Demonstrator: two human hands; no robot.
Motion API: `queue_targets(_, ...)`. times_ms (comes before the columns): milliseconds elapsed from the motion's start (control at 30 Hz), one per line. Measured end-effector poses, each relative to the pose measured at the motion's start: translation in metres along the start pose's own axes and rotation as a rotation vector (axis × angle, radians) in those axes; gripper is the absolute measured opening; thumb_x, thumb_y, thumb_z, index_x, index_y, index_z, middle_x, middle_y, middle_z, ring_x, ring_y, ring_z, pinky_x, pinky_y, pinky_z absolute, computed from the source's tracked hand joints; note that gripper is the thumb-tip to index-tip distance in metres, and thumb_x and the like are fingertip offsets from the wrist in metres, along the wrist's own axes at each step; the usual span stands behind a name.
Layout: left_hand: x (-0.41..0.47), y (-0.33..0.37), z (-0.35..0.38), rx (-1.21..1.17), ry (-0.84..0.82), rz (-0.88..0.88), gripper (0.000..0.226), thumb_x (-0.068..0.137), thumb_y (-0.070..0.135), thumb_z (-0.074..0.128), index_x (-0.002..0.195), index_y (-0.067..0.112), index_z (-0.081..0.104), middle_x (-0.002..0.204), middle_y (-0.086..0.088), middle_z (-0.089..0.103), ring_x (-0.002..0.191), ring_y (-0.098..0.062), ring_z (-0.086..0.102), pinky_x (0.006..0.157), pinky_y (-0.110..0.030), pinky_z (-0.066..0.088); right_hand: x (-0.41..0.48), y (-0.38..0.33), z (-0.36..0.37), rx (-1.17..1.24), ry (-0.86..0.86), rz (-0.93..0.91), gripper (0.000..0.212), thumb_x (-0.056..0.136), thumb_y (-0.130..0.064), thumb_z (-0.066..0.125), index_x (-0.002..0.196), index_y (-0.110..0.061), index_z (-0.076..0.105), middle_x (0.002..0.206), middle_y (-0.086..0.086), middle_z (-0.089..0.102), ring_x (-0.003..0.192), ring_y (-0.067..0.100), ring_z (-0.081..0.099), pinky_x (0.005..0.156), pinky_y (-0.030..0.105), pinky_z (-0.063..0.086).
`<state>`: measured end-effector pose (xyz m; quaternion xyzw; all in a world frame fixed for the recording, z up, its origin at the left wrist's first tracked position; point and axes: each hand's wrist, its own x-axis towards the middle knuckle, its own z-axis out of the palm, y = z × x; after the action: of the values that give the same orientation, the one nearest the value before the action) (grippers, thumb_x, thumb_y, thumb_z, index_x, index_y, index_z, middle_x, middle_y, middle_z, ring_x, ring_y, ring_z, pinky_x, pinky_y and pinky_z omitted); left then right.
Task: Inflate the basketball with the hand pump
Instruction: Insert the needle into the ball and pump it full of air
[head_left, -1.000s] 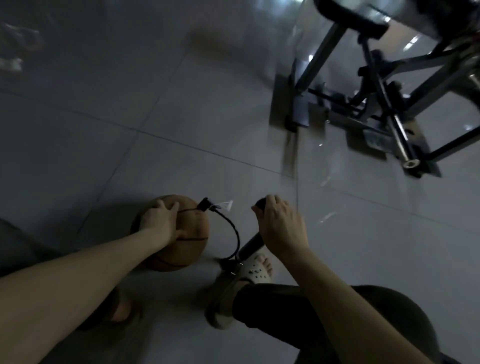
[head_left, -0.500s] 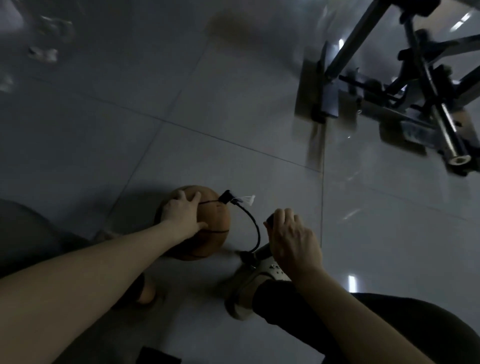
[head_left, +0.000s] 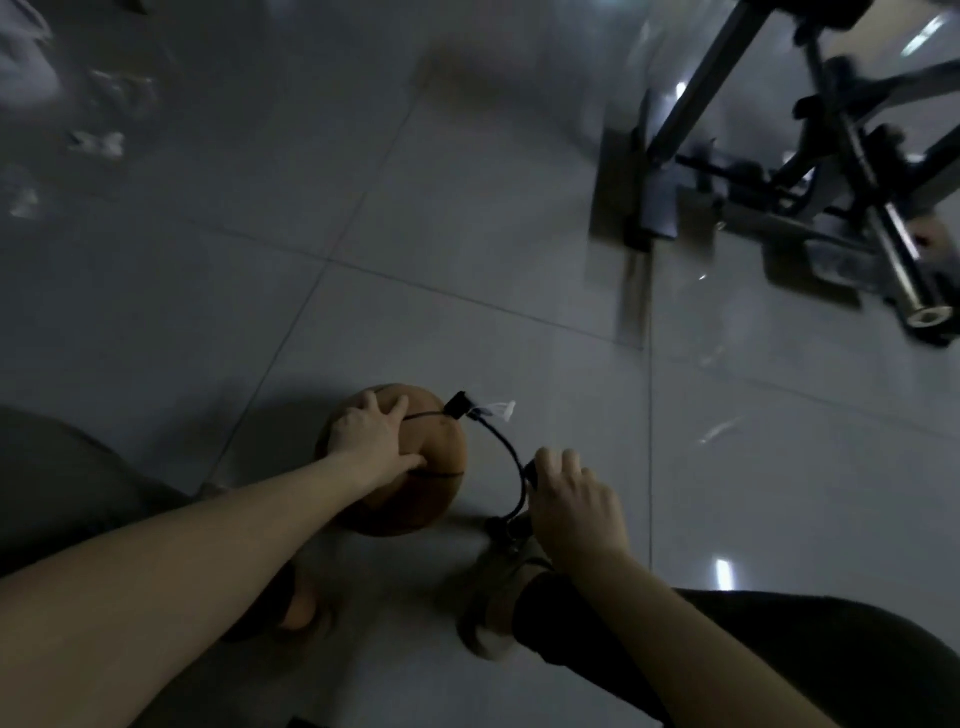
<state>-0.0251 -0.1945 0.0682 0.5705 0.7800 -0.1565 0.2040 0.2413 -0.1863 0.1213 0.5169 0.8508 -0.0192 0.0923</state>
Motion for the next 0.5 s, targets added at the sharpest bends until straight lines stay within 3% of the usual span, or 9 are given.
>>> queue_targets(67,0.001,-0.002,-0.001,-0.007,-0.004,-0.002,0.103,0.082,0.08,0.054,0.161,0.031,0.01,0.159,-0.026,0.016,0.129,-0.043,0.047,0.101,-0.045,0.044,-0.013,0.003,-0.011,0.017,-0.073,0.075,0.023,0.103,-0.037,0.046,0.118,-0.02,0.04,0.097,0.003,0.051,0.068,0.023,0.06,0.051,0.03,0.031)
queue_targets(133,-0.001,-0.002,-0.001,-0.034,-0.006,0.002,0.104,0.081,0.08,0.055,0.161,0.031,0.011,0.16,-0.025,0.014,0.131,-0.043,0.045,0.103,-0.045,0.044,-0.023,0.007,-0.026,0.014,-0.043,0.116,0.027,0.104,-0.041,0.042,0.122,-0.021,0.039,0.102,0.004,0.051,0.07,0.024,0.061,0.054,0.031,0.036)
queue_targets(267,-0.004,0.0,-0.003,-0.059,-0.018,-0.017,0.107,0.079,0.082,0.055,0.161,0.032,0.008,0.16,-0.023,0.013,0.129,-0.041,0.047,0.101,-0.044,0.046,-0.019,0.01,-0.084,-0.045,0.214,0.09,0.029,0.1,-0.045,0.048,0.113,-0.019,0.046,0.099,0.006,0.051,0.051,0.015,0.048,0.043,0.027,0.038)
queue_targets(367,-0.007,-0.003,-0.001,-0.095,-0.021,0.023,0.107,0.08,0.081,0.056,0.161,0.03,0.008,0.16,-0.025,0.013,0.131,-0.044,0.046,0.103,-0.046,0.045,-0.015,0.01,-0.127,-0.076,0.365,0.077,0.028,0.1,-0.041,0.047,0.11,-0.015,0.048,0.102,0.007,0.048,0.048,0.009,0.04,0.041,0.025,0.039)
queue_targets(433,-0.009,-0.004,0.0,-0.1,-0.01,0.038,0.106,0.081,0.08,0.055,0.161,0.029,0.008,0.16,-0.025,0.014,0.13,-0.044,0.047,0.103,-0.046,0.045,-0.019,0.007,-0.135,-0.094,0.359,0.077,0.032,0.1,-0.034,0.048,0.124,-0.012,0.046,0.108,0.011,0.047,0.051,0.009,0.04,0.041,0.025,0.041)
queue_targets(500,-0.01,-0.002,-0.004,-0.083,-0.006,0.025,0.106,0.08,0.08,0.056,0.161,0.03,0.008,0.159,-0.025,0.015,0.129,-0.042,0.048,0.101,-0.044,0.046,-0.026,0.001,-0.12,-0.123,0.291,0.05,0.051,0.097,-0.025,0.052,0.142,-0.011,0.036,0.111,0.014,0.047,0.059,0.012,0.044,0.041,0.025,0.038)
